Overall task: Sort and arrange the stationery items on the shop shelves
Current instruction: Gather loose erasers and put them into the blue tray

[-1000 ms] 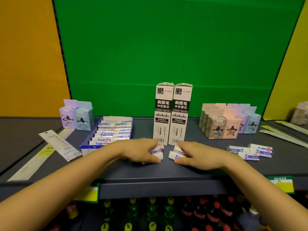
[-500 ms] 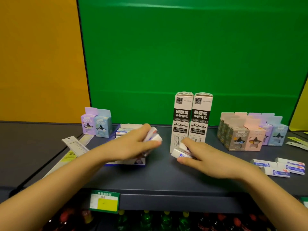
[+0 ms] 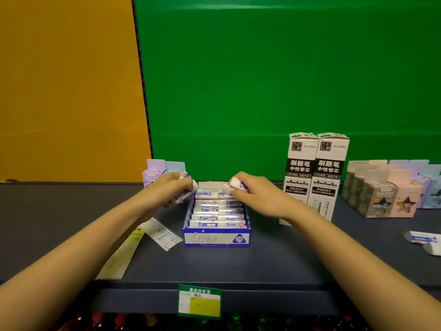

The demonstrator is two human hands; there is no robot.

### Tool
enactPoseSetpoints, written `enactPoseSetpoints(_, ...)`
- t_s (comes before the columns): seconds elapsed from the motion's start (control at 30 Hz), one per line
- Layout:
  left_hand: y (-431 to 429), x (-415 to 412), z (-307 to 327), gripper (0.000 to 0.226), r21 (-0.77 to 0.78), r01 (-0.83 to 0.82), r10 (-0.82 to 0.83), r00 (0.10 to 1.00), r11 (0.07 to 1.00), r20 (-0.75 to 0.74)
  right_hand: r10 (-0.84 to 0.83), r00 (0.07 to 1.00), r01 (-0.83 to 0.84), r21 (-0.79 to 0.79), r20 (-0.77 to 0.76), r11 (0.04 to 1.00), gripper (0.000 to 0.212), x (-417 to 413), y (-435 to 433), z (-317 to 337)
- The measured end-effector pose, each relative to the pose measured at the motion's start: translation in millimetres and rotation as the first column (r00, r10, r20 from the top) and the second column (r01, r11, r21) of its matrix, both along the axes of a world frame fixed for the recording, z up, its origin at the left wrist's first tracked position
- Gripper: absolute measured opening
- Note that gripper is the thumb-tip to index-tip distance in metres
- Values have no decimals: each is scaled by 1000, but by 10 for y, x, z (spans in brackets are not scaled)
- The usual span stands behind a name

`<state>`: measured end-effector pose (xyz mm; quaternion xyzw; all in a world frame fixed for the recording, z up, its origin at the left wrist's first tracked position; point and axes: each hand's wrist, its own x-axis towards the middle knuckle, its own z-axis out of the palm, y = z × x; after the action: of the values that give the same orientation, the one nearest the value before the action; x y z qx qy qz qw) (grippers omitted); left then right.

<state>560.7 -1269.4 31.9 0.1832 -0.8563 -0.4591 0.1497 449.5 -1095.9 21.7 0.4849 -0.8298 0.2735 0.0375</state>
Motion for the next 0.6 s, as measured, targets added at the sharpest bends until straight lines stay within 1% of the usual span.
enactPoseSetpoints(0.13,-119,-85,-22,13,-2,47,-47,999,999,22,-5,1000,7,62,-31,998,30,-129,-167,-47)
enactPoseSetpoints(0.27,-226,-168,-82,27,-13,90,-89,995,996,52,-27,999,31,113,-39,993,30,-222,-226,-93)
enactPoseSetpoints(0.47,-289,-261,-116,33,-139,149,-147,989,979,25,-58,997,65,144,-53,987,34,-243,-261,-137)
enactPoseSetpoints(0.6,-248,-357,-92,36,-348,154,-168,986,925,-9,-61,995,72,160,-74,985,31,-225,-285,-139)
